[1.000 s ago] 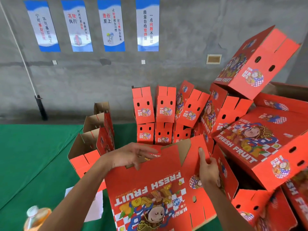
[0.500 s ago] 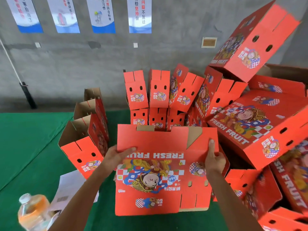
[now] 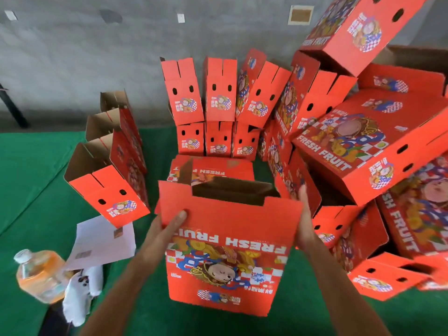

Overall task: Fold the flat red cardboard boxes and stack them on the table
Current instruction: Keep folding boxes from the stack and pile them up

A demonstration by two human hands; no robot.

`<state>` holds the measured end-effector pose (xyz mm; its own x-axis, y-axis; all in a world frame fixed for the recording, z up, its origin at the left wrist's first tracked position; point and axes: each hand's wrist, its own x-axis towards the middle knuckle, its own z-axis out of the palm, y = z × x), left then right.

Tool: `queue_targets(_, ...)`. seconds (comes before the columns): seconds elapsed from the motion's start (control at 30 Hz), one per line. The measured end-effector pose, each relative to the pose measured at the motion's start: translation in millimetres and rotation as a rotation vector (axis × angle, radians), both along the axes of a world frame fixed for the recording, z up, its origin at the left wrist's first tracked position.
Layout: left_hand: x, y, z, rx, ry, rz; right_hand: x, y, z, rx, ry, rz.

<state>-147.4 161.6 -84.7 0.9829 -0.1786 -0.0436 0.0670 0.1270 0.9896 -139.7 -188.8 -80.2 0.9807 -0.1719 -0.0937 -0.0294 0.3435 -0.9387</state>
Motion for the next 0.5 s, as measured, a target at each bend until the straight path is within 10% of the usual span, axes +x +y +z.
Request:
queue_targets(0.23,-18.5,-11.5,-0.6,0.016,-0.213,0.144,-19.7,29.9,-4.0,-0.263,-0.081,-0.008)
queue_targets(0.5,-11.5,8.6,-0.5,0.791,-0.81,-0.03,-8.7,18.1,11.9,-0.615,-0.133,0.194)
